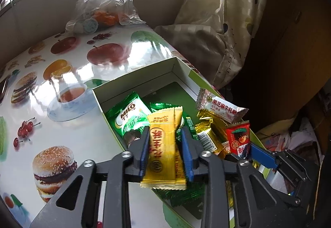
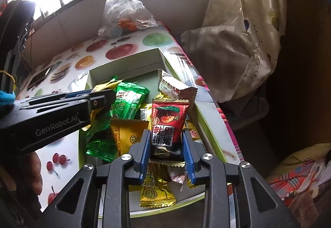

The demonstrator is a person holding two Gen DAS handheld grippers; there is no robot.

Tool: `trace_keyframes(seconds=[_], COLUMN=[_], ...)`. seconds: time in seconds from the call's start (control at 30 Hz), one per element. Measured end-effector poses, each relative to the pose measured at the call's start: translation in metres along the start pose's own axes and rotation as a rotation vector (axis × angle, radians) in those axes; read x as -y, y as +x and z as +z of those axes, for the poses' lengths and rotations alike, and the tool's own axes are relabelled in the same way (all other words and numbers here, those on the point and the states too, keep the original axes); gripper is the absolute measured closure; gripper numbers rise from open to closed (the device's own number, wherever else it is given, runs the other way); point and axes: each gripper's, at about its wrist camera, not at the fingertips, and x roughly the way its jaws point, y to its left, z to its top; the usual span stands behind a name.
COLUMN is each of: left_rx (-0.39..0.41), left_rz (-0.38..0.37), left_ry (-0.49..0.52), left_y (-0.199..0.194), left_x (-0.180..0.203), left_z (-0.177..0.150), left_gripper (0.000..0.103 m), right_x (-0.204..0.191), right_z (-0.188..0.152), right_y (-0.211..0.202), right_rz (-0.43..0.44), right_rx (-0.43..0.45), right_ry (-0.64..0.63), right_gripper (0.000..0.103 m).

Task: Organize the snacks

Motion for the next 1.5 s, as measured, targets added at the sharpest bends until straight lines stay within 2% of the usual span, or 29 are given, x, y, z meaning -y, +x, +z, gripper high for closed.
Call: trace_keyframes(seconds=[0.1,0.13,0.3,0.63,1.0,1.13,1.2,1.5], left_rx=[-0.001,0.000,0.027,0.092,0.149,0.145,0.152,0.104], left_rz=[-0.003,-0.005,-0.004,0.020,0.091,0.120,0.160,0.173], left_ry=[-0.003,-0.003,-0.001,-0.004,-0.014,-0.026,-0.034,-0.059], left_y=[0.000,-0.001,-0.011,-0.048,-0.083,-0.090,-0.093,-0.091], left_x=[0.001,0.001,0.004,0.003,-0.004,-0.009,-0.011,-0.023], left_z=[-0.003,-0.004,-0.009,-0.025,-0.058,-0.075,-0.083,-0.119], left_gripper=[0.057,0.056,0.056,0.056,0.056,0.056,0.056,0.056], right_x=[0.001,0.001,0.005,0.000,-0.016,-0.023,-0.025,-0.038], right_z=[-0.001,-0.002,-0.004,-0.012,-0.029,-0.038,-0.042,-0.072], right_y=[-0.002,-0.002,-0.005,-0.022,-0.043,-0.055,-0.060,-0.069], right_rz=[0.002,0.003,0.000,0.007,0.012,0.009,0.006,0.018], right_rx=[0.013,0.015,0.019,0.046,0.068,0.088,0.095,0.086], right_ry=[0.009,0.011,0.027,0.036,0.016,-0.003,0.002,-0.006], right_gripper=[0.068,0.067,0.058,0.056,0.051,0.050,0.049,0.047])
